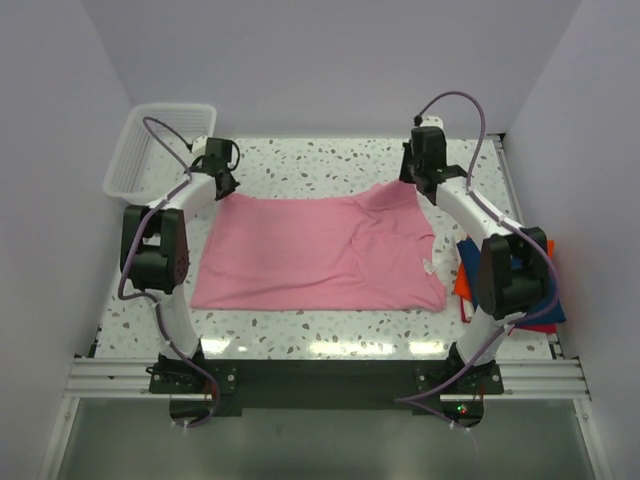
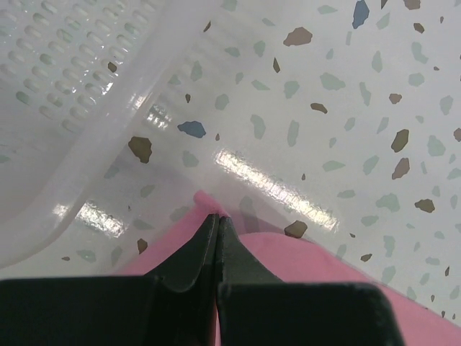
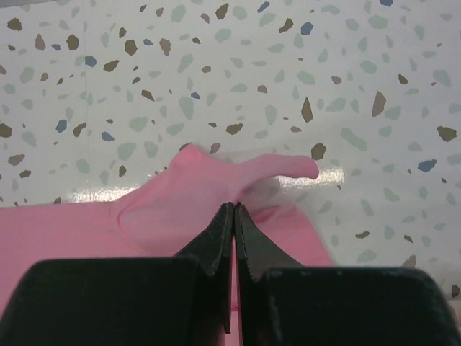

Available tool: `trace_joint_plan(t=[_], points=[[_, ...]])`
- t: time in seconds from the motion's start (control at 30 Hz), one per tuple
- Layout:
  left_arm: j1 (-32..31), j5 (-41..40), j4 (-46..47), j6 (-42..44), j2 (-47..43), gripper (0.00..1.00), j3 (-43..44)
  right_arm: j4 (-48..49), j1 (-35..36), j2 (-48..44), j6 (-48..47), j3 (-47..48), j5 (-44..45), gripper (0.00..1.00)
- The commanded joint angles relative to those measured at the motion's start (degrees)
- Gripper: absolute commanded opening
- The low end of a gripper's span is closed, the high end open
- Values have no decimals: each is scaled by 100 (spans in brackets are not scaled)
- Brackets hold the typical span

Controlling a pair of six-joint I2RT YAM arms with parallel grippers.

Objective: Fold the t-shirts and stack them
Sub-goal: Fold the tshirt

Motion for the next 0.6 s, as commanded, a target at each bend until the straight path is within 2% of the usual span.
trace_joint_plan(t=[0.0, 0.3, 0.57], points=[[81, -67, 119, 117, -407, 0, -107, 30, 2, -575, 325, -367, 359, 1], [90, -357, -92, 152, -872, 0, -520, -190, -25, -1779, 825, -1474, 457, 1], [90, -463, -250, 56, -1417, 0, -1082, -401, -33, -2614, 1291, -2346, 141, 1]])
